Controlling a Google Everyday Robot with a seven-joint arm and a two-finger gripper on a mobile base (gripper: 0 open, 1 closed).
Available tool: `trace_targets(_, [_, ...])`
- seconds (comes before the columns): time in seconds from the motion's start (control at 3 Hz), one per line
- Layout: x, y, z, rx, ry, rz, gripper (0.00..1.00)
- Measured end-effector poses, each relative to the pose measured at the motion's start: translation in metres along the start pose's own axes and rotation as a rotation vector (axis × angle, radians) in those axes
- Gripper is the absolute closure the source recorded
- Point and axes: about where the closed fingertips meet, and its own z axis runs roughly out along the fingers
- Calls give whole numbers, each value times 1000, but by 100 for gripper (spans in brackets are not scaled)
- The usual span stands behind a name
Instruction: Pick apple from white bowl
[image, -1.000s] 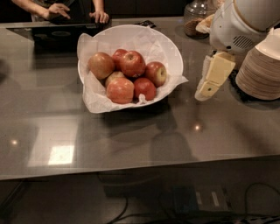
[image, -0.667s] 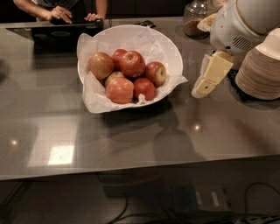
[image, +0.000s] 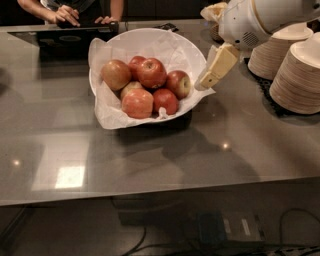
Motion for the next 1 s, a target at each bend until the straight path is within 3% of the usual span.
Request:
trace_targets(0.33, [-9,-10,16,-31,-90,-10,0])
trace_targets(1.0, [-16,-11,43,-122,-153,-13,18])
